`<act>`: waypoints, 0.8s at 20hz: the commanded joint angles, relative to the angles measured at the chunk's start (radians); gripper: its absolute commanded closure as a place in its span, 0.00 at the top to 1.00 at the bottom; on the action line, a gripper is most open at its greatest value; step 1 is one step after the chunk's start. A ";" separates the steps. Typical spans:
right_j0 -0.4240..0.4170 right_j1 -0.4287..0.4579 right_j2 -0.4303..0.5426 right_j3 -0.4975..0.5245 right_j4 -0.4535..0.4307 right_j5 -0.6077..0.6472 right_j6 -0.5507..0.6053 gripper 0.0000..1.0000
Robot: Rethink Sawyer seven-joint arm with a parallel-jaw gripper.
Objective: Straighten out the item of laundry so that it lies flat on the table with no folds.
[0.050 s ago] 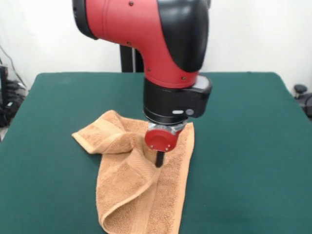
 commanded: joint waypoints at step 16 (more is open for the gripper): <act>-0.079 0.027 0.202 0.123 -0.208 -0.059 -0.179 0.00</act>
